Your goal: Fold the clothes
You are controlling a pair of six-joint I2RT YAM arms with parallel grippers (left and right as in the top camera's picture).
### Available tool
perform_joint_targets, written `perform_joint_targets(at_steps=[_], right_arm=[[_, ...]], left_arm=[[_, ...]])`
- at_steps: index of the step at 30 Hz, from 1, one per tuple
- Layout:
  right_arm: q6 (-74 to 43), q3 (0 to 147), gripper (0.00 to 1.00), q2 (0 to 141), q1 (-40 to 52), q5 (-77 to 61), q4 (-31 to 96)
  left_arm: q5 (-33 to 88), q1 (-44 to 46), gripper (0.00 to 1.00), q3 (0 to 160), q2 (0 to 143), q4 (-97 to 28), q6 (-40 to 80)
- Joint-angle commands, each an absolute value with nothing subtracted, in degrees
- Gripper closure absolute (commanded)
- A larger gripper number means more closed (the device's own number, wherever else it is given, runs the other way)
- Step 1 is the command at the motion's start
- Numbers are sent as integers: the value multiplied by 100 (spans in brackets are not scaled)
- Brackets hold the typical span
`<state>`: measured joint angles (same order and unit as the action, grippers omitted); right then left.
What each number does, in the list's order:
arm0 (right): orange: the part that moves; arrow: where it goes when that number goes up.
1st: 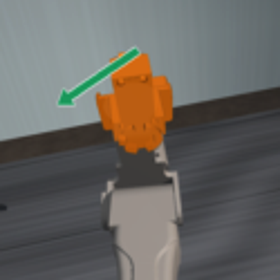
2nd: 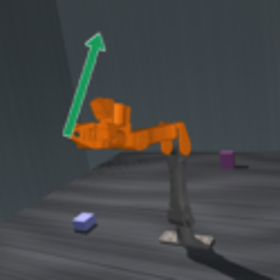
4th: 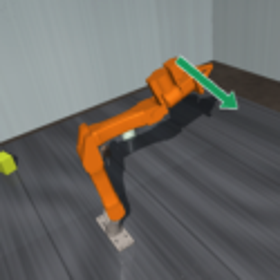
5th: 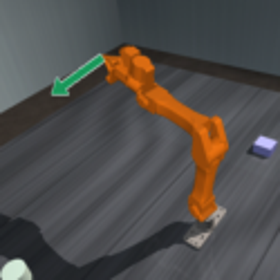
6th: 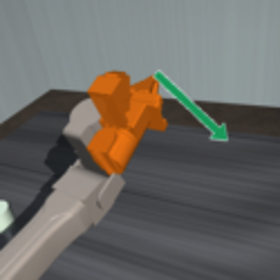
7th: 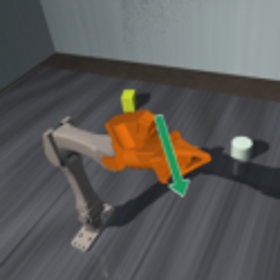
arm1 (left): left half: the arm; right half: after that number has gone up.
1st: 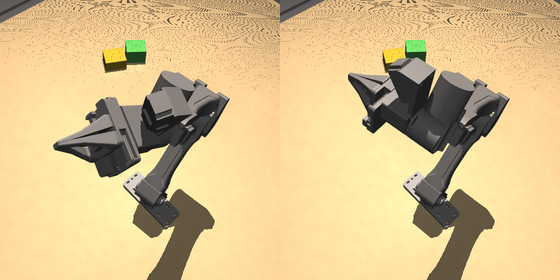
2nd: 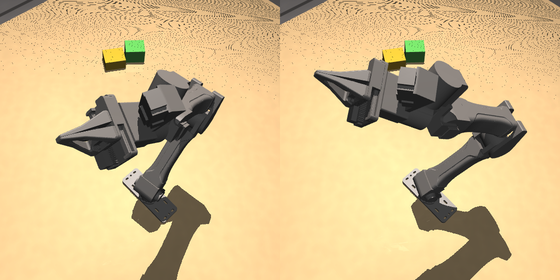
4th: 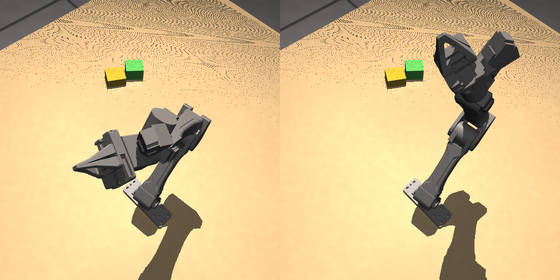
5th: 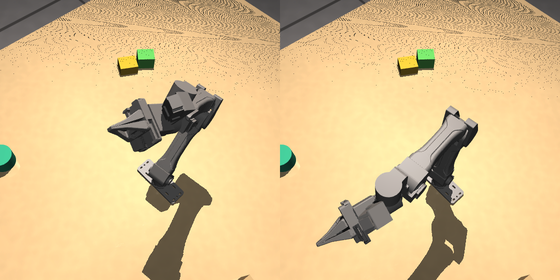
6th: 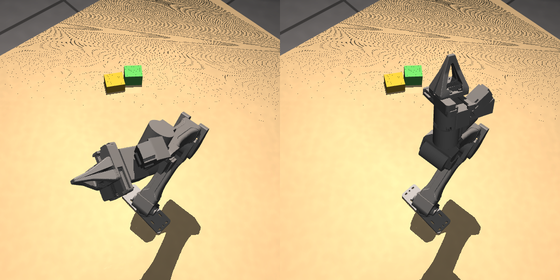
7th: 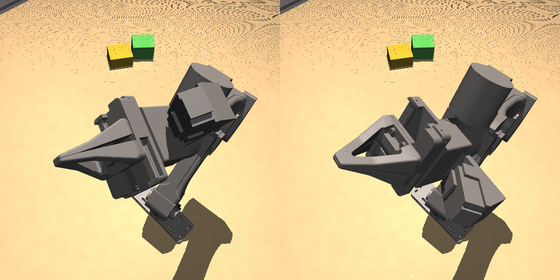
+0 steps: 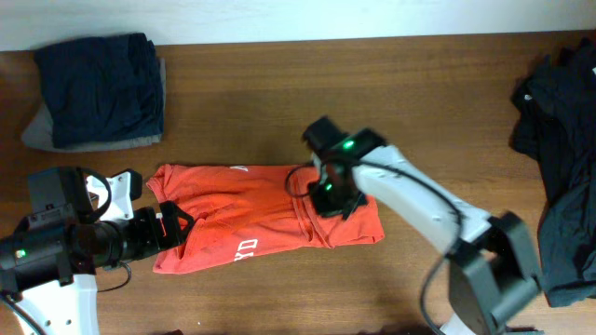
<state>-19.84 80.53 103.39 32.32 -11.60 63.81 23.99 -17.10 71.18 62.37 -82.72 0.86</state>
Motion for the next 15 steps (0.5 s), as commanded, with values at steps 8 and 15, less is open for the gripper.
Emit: perform_joint_targets(at_steps=[8, 15], right_arm=[[-1796, 7279, 78, 10366, 2928, -1052, 5817], [-1806, 6396, 82, 10464, 2967, -2119, 4821]], left_arm=[[2401, -1688, 1, 7091, 6235, -8254, 19], [2401, -1688, 1, 7091, 6235, -8254, 19]])
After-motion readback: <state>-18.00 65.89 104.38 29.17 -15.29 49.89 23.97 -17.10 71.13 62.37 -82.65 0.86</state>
